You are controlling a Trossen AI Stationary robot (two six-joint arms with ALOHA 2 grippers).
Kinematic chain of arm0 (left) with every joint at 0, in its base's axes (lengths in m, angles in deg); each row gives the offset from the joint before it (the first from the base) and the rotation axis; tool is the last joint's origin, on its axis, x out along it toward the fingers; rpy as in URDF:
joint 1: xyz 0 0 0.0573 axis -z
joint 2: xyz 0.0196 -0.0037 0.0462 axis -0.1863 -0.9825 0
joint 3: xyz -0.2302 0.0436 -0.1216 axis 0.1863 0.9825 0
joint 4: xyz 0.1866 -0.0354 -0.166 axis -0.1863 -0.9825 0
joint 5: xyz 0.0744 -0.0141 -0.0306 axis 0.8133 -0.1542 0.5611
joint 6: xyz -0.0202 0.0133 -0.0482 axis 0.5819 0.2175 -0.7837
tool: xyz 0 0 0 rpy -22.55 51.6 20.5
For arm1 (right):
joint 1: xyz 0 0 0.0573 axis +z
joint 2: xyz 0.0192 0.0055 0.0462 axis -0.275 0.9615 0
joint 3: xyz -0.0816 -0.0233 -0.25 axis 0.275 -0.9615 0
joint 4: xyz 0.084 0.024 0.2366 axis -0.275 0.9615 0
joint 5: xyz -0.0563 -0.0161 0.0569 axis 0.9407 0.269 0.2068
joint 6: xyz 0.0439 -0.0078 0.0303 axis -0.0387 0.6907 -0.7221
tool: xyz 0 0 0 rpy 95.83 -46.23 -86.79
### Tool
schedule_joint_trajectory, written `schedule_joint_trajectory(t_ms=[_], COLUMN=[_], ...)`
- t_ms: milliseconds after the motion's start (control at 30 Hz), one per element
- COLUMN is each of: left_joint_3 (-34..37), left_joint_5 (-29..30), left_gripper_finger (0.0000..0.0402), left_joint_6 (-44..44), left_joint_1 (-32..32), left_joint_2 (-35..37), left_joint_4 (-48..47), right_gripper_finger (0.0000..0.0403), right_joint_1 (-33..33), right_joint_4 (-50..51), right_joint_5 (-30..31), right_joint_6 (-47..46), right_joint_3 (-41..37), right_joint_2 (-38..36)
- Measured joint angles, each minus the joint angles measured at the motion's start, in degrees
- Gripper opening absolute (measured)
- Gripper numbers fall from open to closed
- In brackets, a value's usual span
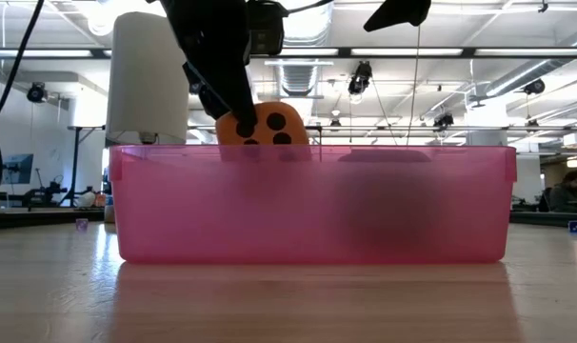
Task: Pick & Place Dice
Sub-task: Put the large orange dice into the pink bin
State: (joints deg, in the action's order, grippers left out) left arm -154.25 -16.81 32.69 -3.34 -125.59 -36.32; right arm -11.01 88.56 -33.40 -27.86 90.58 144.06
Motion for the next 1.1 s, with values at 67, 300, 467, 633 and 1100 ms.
schedule_joint_trajectory(t_ms=[67, 300, 467, 633, 1100], left_joint_3=[0.2, 0.3, 0.3, 0.3, 0.3], left_joint_5=[0.0, 0.0, 0.0, 0.0, 0.0], left_gripper_finger=[0.0392, 0.037, 0.0371, 0.0362, 0.0391], left_joint_6=[-0.7, -1.0, -1.0, -1.0, -1.0], left_joint_1=[0.0, 0.0, 0.0, 0.0, 0.0], left_joint_2=[0.0, 0.0, 0.0, 0.0, 0.0], left_joint_4=[0.0, 0.3, 0.3, 0.3, 0.3], right_gripper_finger=[0.04, 0.04, 0.04, 0.04, 0.04], right_joint_1=[0.0, 0.0, 0.0, 0.0, 0.0], right_joint_4=[0.0, 0.0, 0.0, 0.0, 0.0], right_joint_5=[0.0, 0.0, 0.0, 0.0, 0.0], right_joint_6=[0.0, 0.0, 0.0, 0.0, 0.0], right_joint_3=[0.0, 0.0, 0.0, 0.0, 0.0], right_joint_2=[0.0, 0.0, 0.0, 0.0, 0.0])
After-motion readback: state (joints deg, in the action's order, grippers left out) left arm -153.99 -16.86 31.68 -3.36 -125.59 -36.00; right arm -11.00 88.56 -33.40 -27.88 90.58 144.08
